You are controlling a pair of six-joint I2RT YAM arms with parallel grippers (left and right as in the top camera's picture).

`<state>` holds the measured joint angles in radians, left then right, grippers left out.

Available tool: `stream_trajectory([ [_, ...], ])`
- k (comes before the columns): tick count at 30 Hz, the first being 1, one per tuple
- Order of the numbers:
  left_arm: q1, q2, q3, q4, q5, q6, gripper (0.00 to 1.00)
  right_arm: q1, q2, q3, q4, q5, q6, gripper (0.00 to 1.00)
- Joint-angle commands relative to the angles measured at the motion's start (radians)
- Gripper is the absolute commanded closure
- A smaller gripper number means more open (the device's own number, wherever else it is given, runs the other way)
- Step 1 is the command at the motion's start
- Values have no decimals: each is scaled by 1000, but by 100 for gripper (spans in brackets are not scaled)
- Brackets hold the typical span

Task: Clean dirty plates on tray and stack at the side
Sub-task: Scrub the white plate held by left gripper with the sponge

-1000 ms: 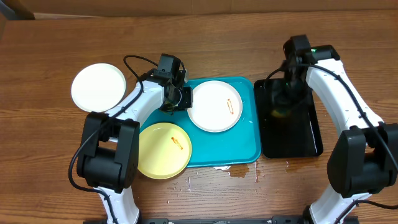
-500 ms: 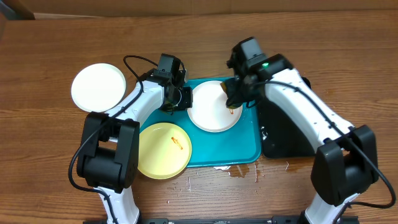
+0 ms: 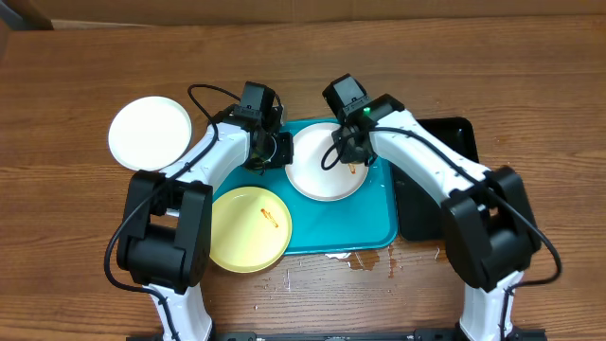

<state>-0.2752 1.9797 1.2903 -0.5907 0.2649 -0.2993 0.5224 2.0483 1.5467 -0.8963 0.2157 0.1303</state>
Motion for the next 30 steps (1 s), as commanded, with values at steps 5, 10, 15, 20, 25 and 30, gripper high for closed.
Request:
stream_trajectory([
  [5, -3, 0, 21, 0, -13, 0, 95, -1, 58, 24, 10, 11, 0, 96],
  [10, -3, 0, 21, 0, -13, 0, 95, -2, 97, 24, 4, -69, 0, 96],
  [15, -3, 0, 21, 0, -13, 0, 95, -2, 117, 24, -31, -128, 23, 93],
  [20, -3, 0, 21, 0, -13, 0, 95, -2, 119, 24, -81, -216, 34, 95],
  [25, -3, 0, 21, 1, -13, 0, 96, -2, 119, 24, -105, -285, 33, 96],
  [30, -3, 0, 21, 1, -13, 0, 96, -11, 119, 24, -97, -346, 34, 96],
])
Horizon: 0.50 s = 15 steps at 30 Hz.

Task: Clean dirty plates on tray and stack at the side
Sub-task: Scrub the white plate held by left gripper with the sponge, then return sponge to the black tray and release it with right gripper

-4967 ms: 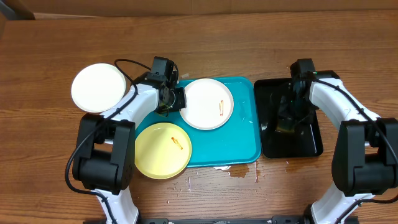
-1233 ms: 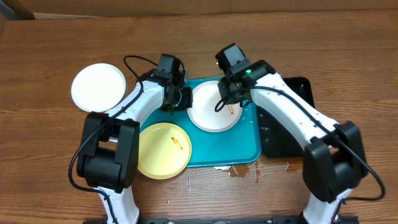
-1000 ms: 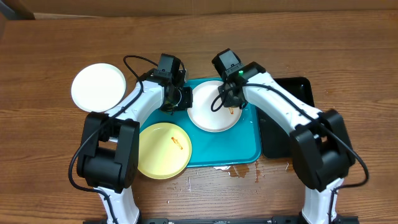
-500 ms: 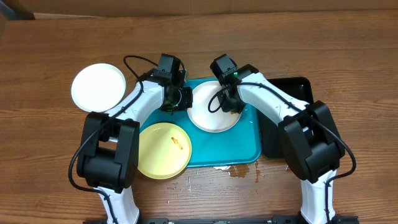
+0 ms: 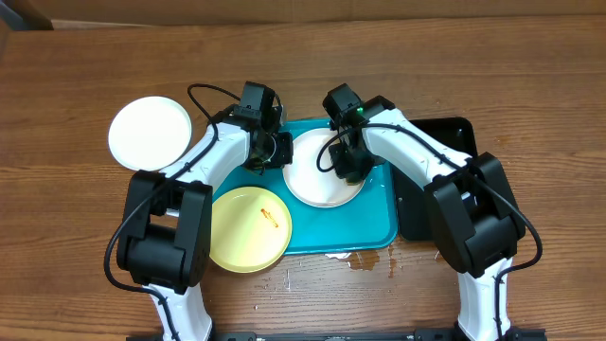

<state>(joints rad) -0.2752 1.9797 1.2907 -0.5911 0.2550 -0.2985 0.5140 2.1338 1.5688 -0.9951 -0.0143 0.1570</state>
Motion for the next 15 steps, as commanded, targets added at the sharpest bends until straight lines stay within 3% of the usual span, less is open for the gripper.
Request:
stream_trajectory([
  [1, -3, 0, 21, 2, -3, 0, 96, -5, 33, 2, 6, -134, 7, 96],
  [10, -3, 0, 21, 2, -3, 0, 96, -81, 32, 45, 31, -362, 6, 96],
  [15, -3, 0, 21, 2, -3, 0, 96, -166, 28, 176, -23, -642, -40, 96],
])
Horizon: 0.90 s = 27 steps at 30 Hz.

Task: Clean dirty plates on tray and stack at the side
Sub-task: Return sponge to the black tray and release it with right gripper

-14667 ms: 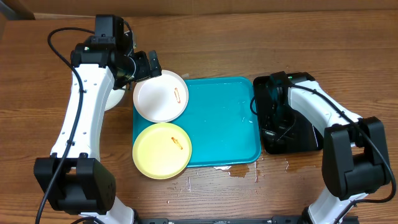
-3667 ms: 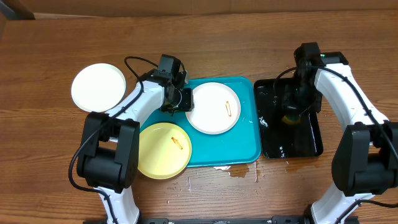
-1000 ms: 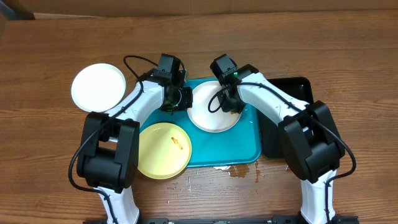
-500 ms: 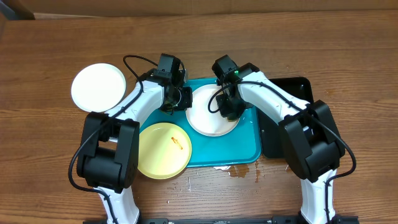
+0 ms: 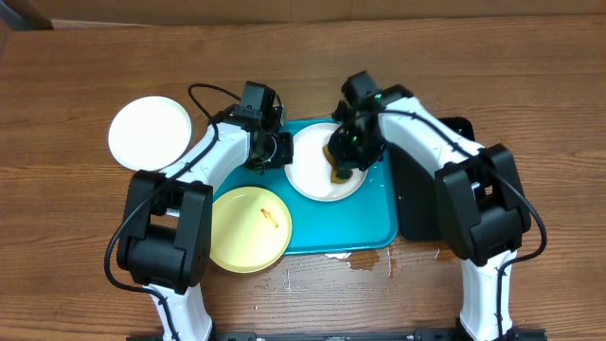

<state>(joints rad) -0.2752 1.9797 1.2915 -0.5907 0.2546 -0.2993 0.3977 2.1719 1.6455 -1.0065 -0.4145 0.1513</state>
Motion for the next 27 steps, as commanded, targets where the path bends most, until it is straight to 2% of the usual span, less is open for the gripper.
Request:
stream_trajectory([
  [1, -3, 0, 20, 1, -3, 0, 96, -66, -10, 131, -32, -288, -49, 96],
  [6, -3, 0, 20, 1, -3, 1, 96, -152, -14, 298, -196, -318, -82, 96],
  [9, -3, 0, 20, 1, -3, 1, 95, -226, -25, 355, -328, -202, -81, 96],
  [16, -3, 0, 20, 2, -3, 1, 91, -346, -32, 315, -497, 136, -69, 96],
  [23, -3, 0, 20, 1, -3, 8, 88, -360, -32, 211, -478, 346, 42, 96],
  [27, -3, 0, 20, 2, -3, 8, 87, -360, -32, 143, -433, 395, 89, 96],
])
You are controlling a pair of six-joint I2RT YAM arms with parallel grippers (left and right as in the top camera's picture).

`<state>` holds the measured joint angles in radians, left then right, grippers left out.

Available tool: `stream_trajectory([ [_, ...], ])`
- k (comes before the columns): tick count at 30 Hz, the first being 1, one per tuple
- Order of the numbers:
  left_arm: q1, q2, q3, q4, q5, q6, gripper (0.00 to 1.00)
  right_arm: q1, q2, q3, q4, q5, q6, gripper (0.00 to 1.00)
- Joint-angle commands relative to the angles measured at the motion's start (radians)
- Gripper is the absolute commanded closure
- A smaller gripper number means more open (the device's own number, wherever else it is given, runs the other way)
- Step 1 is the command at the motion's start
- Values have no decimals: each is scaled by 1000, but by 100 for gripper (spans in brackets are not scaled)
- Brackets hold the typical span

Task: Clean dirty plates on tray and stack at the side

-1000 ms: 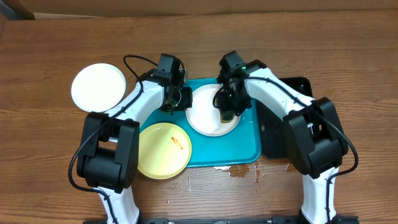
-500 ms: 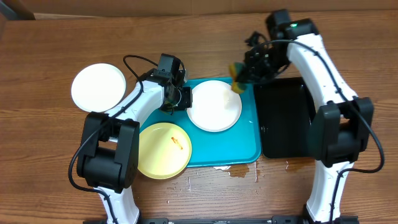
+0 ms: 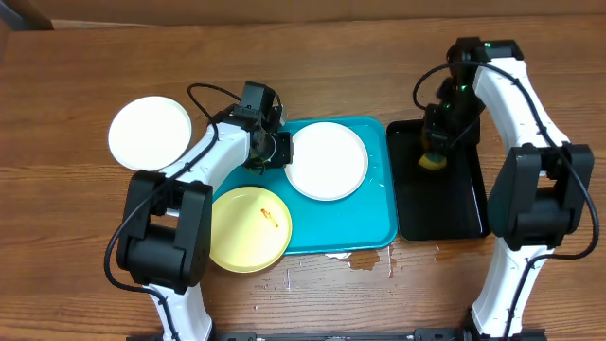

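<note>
A white plate (image 3: 327, 161) lies on the teal tray (image 3: 369, 223), and its face shows no stain. My left gripper (image 3: 277, 150) sits at the plate's left rim and looks shut on it. A yellow plate (image 3: 248, 227) with a small orange smear overlaps the tray's front left edge. Another white plate (image 3: 150, 133) rests on the table at the far left. Over the black tray (image 3: 443, 204) on the right, my right gripper (image 3: 436, 154) is shut on a yellow sponge (image 3: 432, 163).
A brown spill (image 3: 365, 261) marks the table just in front of the teal tray, with small crumbs near the black tray's front corner. Both arms' bases stand at the table's front edge.
My right gripper, with the sponge, has left the white plate and now hangs over the black tray on the right. The brown mark on the plate is gone. The left arm has not moved.
My right gripper first stood at the white plate's right side, next to a brown smear. At the two following moments it was down on the plate with the sponge. Now the plate looks white and the sponge is over the black tray. My left gripper stayed at the rim throughout.
</note>
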<state>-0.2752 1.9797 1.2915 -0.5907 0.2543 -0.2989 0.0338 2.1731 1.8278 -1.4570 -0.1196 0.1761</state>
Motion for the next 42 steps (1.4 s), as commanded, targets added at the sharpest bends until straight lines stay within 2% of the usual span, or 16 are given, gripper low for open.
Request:
stream_trajectory([
  [1, -3, 0, 20, 2, -3, 8, 87, 4, -33, -62, 36, 100, 64, 96],
  [7, -3, 0, 20, 1, -3, 8, 87, 5, -33, -187, 146, 99, 64, 95],
  [9, -3, 0, 20, 1, -3, 8, 86, 5, -33, -218, 179, 95, 64, 68],
  [10, -3, 0, 20, 1, -3, 8, 86, 5, -33, -219, 181, 95, 64, 60],
  [12, -3, 0, 20, 0, -3, 8, 85, 5, -36, -208, 170, 87, 64, 55],
  [15, -3, 0, 20, 0, -3, 8, 78, -4, -40, -138, 104, 81, 61, 54],
  [18, -3, 0, 20, 0, -3, 8, 77, -32, -40, -6, 15, 81, 61, 52],
  [21, -3, 0, 20, 0, -3, 8, 76, -80, -40, 120, -46, 80, 61, 43],
  [23, -3, 0, 20, 0, -2, 7, 75, -126, -40, 184, -70, 73, 62, 33],
  [25, -3, 0, 20, 1, -2, 7, 74, -179, -40, 222, -76, 74, 64, 16],
  [27, -3, 0, 20, 2, -2, 7, 74, -243, -40, 233, -61, 73, 64, 6],
  [31, -3, 0, 20, 5, -3, 8, 73, -370, -37, 231, -41, 72, 64, 0],
  [36, -3, 0, 20, 18, -2, 7, 78, -471, -37, 231, -38, 74, 64, 0],
  [38, -3, 0, 22, 21, -2, -2, 84, -503, -37, 231, -29, 74, 64, 0],
  [39, -3, 0, 24, 20, -2, -12, 94, -514, -37, 231, -25, 74, 64, 0],
  [42, -1, 0, 36, 16, -2, -20, 96, -543, -37, 231, -3, 73, 64, 0],
])
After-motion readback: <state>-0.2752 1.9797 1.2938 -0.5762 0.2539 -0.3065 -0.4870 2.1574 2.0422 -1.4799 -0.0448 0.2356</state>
